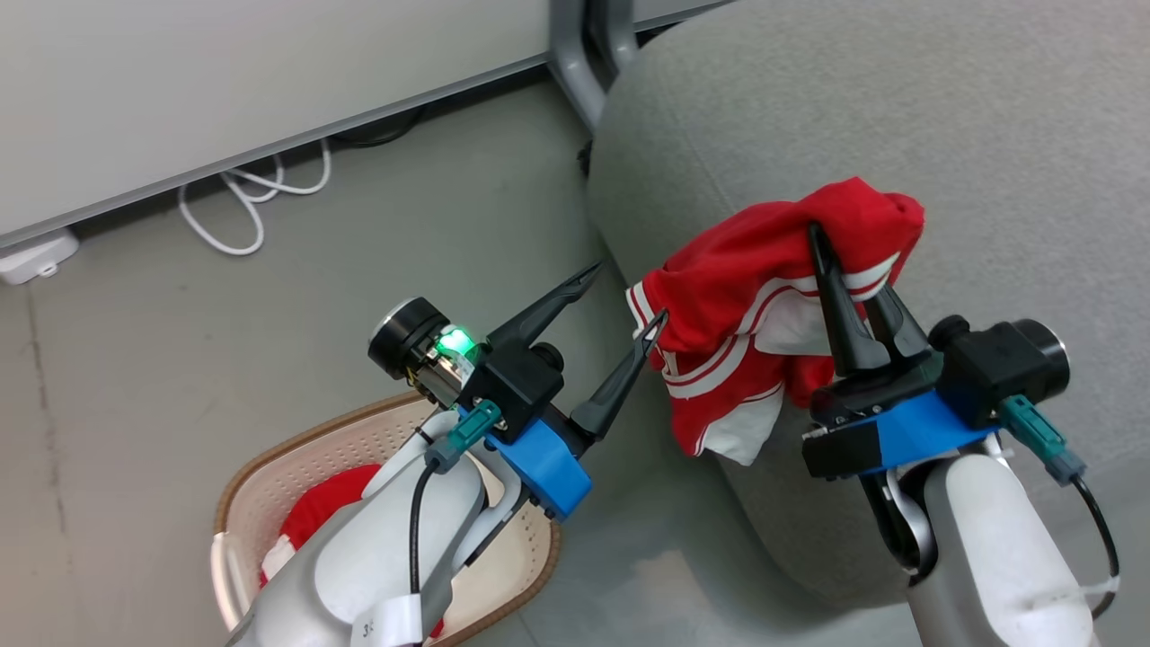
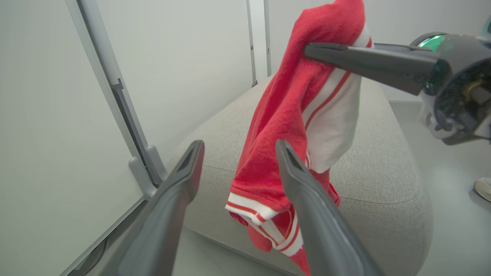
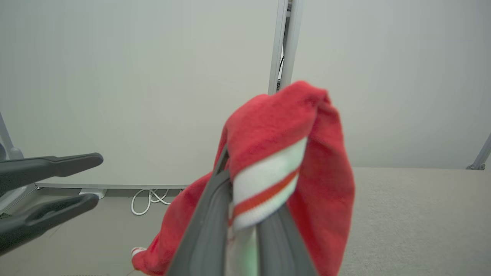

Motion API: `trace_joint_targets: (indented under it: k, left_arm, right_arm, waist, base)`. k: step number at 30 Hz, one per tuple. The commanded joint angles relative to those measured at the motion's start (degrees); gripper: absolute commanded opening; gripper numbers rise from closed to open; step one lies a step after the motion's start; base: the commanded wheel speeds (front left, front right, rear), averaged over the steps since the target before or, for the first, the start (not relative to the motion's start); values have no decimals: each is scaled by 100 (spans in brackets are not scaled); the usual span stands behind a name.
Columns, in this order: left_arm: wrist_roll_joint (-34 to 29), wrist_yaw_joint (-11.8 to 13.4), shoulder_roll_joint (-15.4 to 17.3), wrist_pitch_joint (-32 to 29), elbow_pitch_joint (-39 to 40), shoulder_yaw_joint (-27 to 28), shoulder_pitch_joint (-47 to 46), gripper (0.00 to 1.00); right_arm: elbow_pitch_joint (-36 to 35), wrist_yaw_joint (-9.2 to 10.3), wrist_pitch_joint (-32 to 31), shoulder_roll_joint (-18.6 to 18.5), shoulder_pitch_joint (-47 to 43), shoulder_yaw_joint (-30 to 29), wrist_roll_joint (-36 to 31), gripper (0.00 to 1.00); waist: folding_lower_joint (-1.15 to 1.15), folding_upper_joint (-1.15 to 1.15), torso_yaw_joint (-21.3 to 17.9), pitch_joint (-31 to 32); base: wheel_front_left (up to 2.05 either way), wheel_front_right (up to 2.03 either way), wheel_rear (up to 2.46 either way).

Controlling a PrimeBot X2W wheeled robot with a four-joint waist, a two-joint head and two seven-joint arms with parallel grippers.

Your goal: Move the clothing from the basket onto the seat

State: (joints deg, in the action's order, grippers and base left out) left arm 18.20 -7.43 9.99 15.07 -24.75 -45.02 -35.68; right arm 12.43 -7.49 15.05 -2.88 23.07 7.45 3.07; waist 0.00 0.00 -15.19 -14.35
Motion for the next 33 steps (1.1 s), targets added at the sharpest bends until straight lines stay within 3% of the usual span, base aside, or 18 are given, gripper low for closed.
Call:
trace_joint_targets:
  k: [1,9,20,27,33]
  left_arm:
    - [-12,-4,25,17,25,-27,61,100]
    - [-2,-4,22,17,47,-225,102,100]
    - [-1,-4,75,17,113,-263,30,100]
    - [-87,-4,183,16,234,-304,-249,100]
    - [-161,-4,365,-48,414,-427,-710,100]
  right_arm:
    - [-118,-1,20,2,-138,-44,3,0]
    - [-471,-1,20,2,-549,-283,65,0]
    - [-760,-1,21,1,-519,-407,52,0]
    - [-1036,-1,21,-1,363,-793,-1,0]
    - [-1285,-1,20,-102,1649,-1475,-145,0]
  waist:
    - [0,0,-225,-22]
    - [0,0,-591,-70]
    - [0,0,-640,-75]
    - [0,0,-526,-520]
    - [0,0,-353,-1315]
  base:
    - [0,0,0]
    - [0,0,0]
    - [0,0,0]
    - [0,0,0]
    - [0,0,0]
